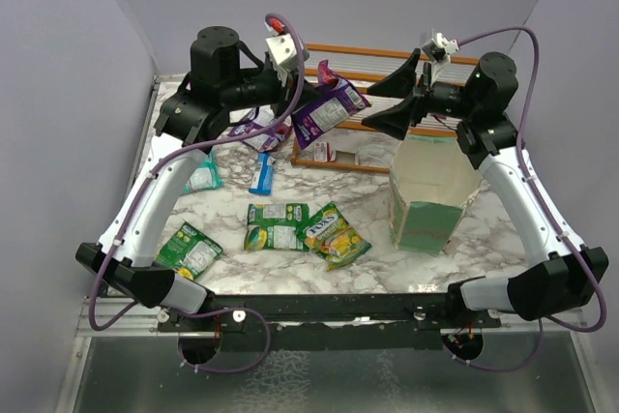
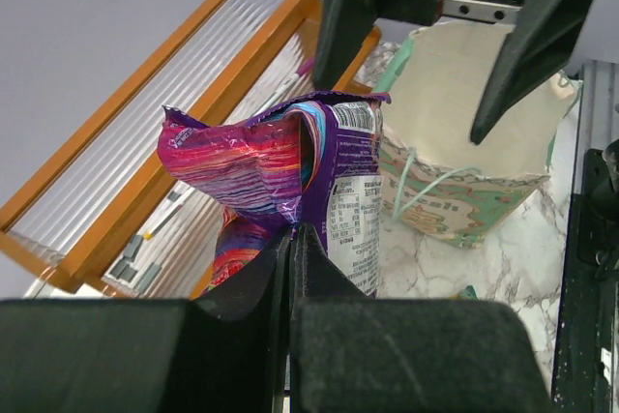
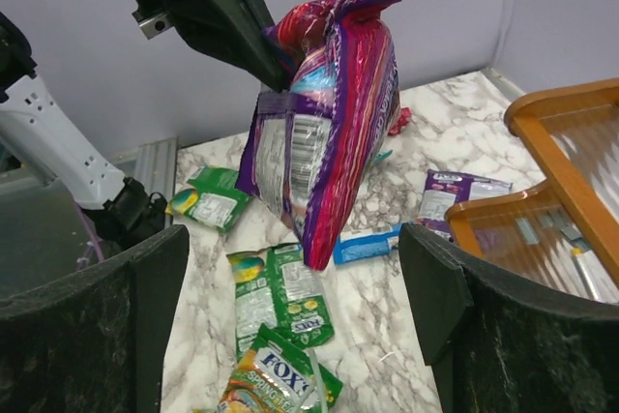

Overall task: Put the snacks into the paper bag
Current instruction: Place the snack in the paper bag.

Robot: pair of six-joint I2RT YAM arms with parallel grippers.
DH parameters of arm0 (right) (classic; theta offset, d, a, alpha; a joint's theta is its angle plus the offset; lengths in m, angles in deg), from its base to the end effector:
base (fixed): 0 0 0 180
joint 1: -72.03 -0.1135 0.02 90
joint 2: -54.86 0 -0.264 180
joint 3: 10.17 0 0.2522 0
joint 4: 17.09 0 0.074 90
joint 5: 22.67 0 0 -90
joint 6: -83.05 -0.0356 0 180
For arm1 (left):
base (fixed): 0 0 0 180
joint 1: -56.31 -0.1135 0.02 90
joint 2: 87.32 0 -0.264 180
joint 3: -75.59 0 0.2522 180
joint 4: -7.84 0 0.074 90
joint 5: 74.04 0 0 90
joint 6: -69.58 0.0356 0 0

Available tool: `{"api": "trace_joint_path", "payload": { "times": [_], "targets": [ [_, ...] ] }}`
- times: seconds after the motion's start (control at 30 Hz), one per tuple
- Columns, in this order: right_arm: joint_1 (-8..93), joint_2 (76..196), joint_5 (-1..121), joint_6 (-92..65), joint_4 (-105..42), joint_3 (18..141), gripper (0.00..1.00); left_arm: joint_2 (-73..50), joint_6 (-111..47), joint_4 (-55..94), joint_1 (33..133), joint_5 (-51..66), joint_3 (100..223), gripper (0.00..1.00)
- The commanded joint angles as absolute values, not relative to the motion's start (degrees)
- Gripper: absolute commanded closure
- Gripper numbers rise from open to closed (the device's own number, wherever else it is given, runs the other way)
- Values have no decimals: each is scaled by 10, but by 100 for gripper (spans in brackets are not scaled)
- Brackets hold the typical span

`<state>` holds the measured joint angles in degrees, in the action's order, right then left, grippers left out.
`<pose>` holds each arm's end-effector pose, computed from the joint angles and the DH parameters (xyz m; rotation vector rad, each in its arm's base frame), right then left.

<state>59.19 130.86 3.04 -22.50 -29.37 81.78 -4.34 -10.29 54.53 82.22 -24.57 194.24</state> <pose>0.2736 0.0952 0.4447 -0.9014 1.4168 1.2146 0.2524 -0.1483 0.5033 1.0241 1.4657 -0.8191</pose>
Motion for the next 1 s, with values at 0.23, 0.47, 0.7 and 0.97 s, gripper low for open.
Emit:
{"api": "trace_joint_path", "payload": {
  "times": [0.23,0.47,0.7,0.97],
  "targets": [
    [574,1338,11,-352,-177,782,36,-61,-120,474,861,-239,1910,100],
    [574,1351,33,-381,-168,773,71,-59,-140,459,867,-256,1903,100],
    [574,1310,80,-351,-193,756,99,-64,-149,441,866,-257,1883,92],
    [589,1230,123,-245,-309,776,99,-84,-138,468,866,-258,1890,52]
  ]
}}
